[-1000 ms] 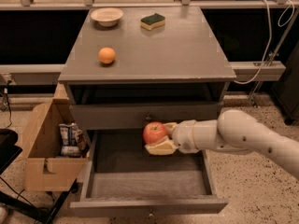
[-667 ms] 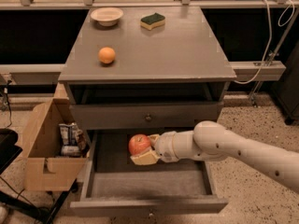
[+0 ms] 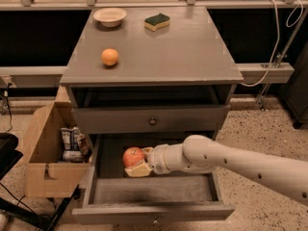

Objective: Place apple into middle drawer

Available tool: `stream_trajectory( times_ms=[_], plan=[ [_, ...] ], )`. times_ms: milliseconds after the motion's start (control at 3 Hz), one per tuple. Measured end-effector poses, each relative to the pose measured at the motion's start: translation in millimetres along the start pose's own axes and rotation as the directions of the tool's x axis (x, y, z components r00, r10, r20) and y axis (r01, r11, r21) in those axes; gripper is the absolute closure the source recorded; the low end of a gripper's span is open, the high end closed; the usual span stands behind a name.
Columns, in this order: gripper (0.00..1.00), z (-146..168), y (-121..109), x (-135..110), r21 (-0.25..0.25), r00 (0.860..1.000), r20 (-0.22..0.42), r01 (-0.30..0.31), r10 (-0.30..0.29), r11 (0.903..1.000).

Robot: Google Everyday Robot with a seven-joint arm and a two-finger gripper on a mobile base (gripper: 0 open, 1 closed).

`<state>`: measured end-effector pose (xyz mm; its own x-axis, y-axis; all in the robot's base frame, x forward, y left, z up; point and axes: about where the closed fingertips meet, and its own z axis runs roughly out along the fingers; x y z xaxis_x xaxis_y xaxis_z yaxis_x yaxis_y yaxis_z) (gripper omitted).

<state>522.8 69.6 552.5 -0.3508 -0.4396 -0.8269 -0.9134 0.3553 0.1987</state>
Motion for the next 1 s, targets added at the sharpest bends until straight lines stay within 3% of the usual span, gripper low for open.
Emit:
stream_trajectory(
  times_ms=[667, 1000],
  plan=[
    [1.0, 65, -70, 48, -0.044, 0.999, 0.002, -0.035, 0.036, 0.9984],
    [1.0, 90, -91, 69, -0.071, 1.0, -0.008, -0.017, 0.016, 0.9974]
  ],
)
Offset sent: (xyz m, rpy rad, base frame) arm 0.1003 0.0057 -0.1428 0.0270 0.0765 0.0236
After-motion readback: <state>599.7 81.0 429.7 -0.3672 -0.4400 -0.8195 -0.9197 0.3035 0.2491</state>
